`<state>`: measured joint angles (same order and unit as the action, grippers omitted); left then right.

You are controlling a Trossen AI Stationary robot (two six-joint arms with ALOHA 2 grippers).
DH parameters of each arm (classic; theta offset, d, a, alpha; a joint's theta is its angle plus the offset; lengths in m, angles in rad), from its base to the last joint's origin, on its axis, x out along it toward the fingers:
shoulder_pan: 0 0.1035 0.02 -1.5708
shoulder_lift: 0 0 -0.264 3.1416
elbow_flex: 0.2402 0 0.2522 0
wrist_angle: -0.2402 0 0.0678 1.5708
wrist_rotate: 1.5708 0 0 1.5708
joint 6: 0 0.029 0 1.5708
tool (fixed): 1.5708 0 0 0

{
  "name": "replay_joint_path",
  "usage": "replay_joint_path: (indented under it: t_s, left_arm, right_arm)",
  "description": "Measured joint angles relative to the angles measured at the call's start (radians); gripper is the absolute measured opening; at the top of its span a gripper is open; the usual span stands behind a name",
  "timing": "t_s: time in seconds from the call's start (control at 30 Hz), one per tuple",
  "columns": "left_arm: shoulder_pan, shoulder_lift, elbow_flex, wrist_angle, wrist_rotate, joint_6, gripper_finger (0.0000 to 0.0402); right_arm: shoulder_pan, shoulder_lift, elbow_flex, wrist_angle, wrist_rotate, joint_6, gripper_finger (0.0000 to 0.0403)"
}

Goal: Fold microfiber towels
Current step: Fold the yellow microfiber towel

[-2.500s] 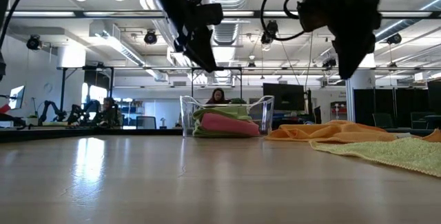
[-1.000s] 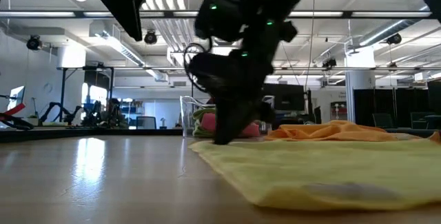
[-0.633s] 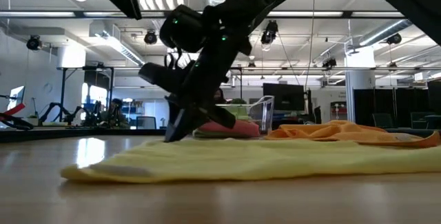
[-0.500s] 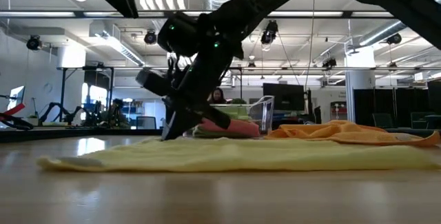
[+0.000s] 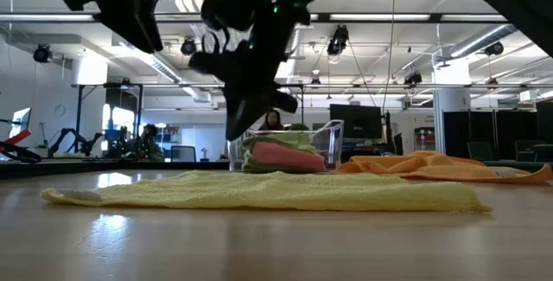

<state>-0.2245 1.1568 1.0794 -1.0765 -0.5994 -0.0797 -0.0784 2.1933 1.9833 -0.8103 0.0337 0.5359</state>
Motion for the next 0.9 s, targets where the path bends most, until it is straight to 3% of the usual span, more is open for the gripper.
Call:
replay_joint_path:
  t_s: [0.17, 0.33, 0.63, 0.9]
  left_arm:
    - [0.001, 0.009, -0.019, 0.084, 0.020, 0.016, 0.0160]
    - [0.002, 0.011, -0.040, 0.163, 0.082, 0.008, 0.0160]
    - [-0.002, 0.041, -0.067, 0.197, 0.307, -0.018, 0.0160]
    - [-0.044, 0.128, -0.065, 0.213, 0.431, -0.084, 0.0160]
  right_arm:
    - [0.073, -0.090, -0.037, -0.096, 0.035, -0.114, 0.0008]
    - [0.131, -0.222, -0.187, -0.106, 0.072, -0.141, 0.0008]
    - [0.240, -0.544, -0.601, 0.061, 0.072, -0.056, 0.0009]
    - [0.348, -0.700, -0.806, 0.146, 0.072, 0.030, 0.0009]
